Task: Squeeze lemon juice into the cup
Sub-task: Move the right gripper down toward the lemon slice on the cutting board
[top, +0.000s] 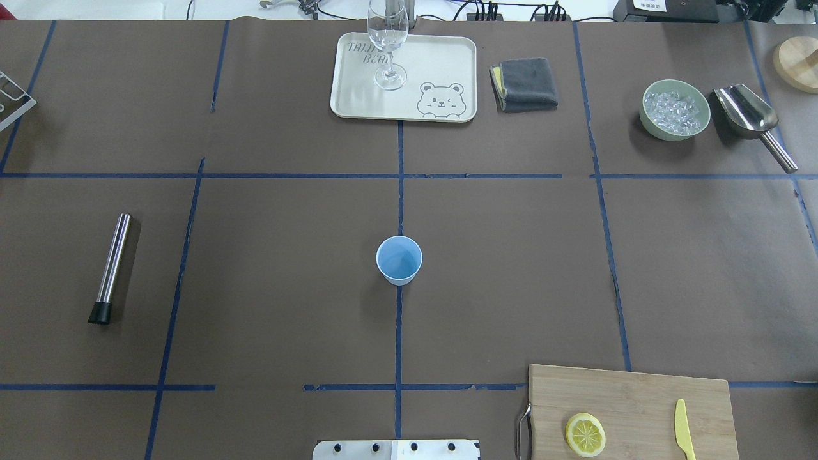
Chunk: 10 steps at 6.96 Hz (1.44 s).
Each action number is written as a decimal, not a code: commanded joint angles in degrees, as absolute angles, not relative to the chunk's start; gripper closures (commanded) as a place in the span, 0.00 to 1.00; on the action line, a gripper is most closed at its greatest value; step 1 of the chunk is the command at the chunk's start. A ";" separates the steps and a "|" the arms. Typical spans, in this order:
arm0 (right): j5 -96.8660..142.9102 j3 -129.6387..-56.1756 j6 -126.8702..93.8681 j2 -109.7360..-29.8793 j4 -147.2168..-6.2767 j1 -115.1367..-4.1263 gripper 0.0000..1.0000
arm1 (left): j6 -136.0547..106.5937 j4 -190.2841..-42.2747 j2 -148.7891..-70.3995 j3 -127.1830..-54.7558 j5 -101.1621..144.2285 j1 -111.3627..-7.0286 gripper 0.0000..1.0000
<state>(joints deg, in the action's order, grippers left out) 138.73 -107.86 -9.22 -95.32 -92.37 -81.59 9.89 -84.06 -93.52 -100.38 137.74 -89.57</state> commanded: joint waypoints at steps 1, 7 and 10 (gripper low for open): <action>138.52 -117.20 -28.65 -96.58 -88.54 -71.86 0.00 | 9.76 -84.11 -93.34 -100.81 138.78 -89.12 0.00; 107.15 -131.91 -79.01 -99.85 -73.39 -26.38 0.00 | 9.84 -83.67 -93.25 -101.69 138.96 -88.59 0.00; 87.99 -128.96 -94.01 -96.61 -73.92 -7.05 0.00 | 9.84 -83.58 -93.25 -103.18 138.96 -88.59 0.00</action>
